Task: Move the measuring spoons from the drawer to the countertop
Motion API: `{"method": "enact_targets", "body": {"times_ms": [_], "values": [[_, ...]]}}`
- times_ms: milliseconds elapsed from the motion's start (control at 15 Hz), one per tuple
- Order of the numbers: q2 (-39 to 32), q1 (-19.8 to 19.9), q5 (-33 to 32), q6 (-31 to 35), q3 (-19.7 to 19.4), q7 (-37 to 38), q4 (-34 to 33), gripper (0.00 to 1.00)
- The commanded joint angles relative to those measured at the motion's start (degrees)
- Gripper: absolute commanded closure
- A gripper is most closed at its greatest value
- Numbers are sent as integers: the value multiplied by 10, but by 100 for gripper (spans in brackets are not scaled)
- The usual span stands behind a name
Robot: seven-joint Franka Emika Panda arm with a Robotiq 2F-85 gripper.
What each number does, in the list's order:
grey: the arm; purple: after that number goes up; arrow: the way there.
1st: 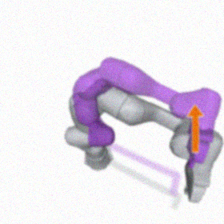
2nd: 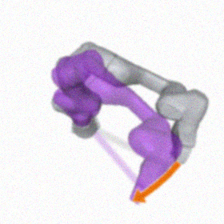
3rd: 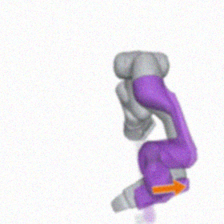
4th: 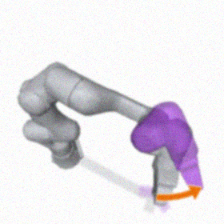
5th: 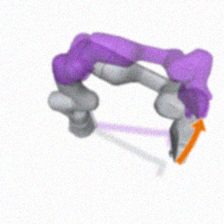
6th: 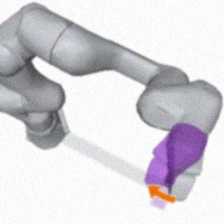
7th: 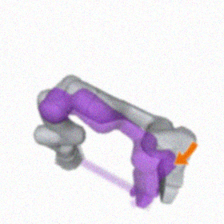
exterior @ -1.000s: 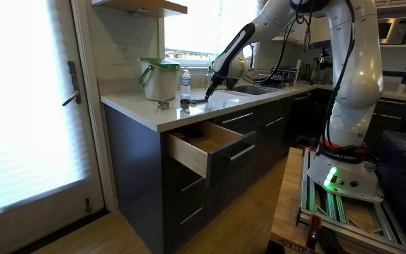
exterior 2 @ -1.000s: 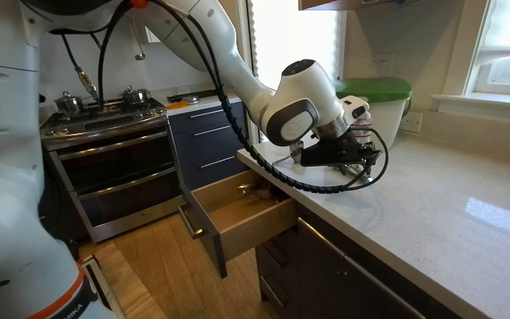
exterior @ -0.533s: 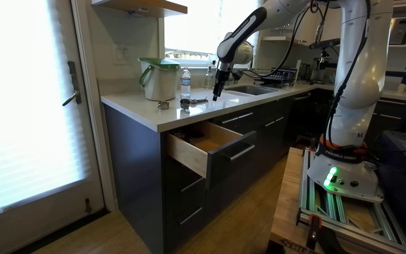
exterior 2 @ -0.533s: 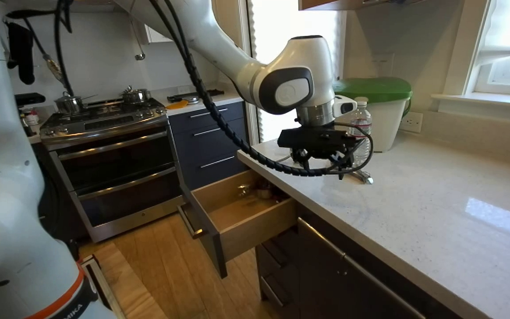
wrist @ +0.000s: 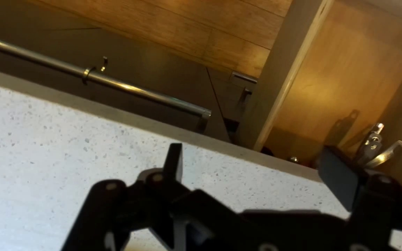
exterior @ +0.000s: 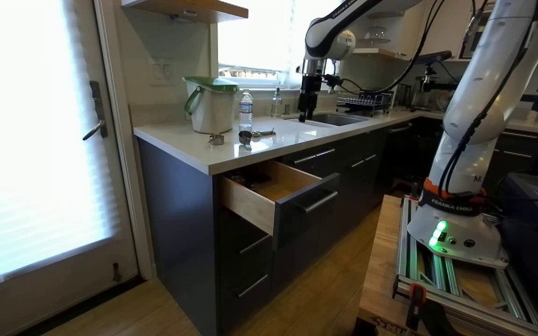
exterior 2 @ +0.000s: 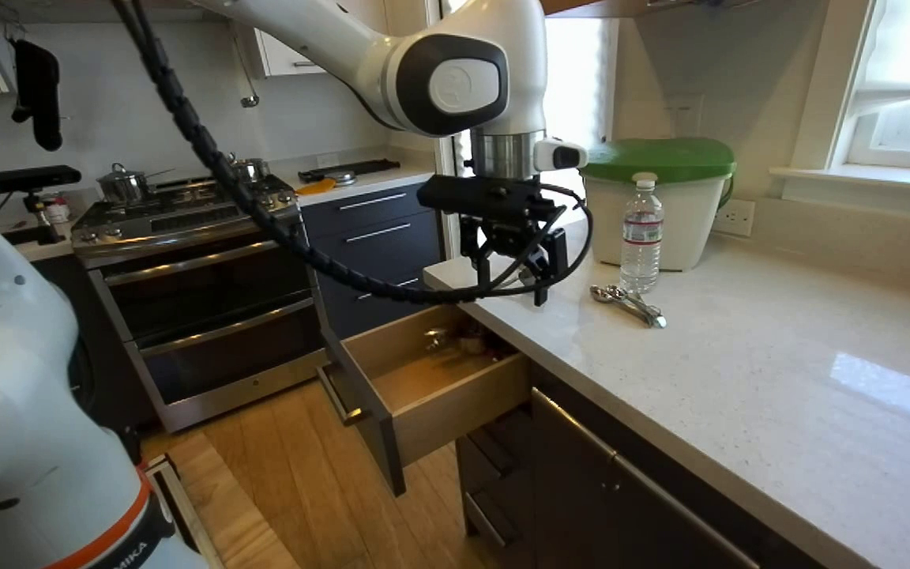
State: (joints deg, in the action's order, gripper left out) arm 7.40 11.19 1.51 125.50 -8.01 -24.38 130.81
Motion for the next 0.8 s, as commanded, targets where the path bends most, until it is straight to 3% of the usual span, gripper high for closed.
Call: {"method": "enact_targets", "body": {"times_ms": [0,333,400,733], "values": [[88,-22,-8,22,9,86,83,0],[197,-49,-56,128,44,121,179,0],[137,-51,-38,93,27,110,123,0],[189,-58,-49,113,36,116,163,0]]}}
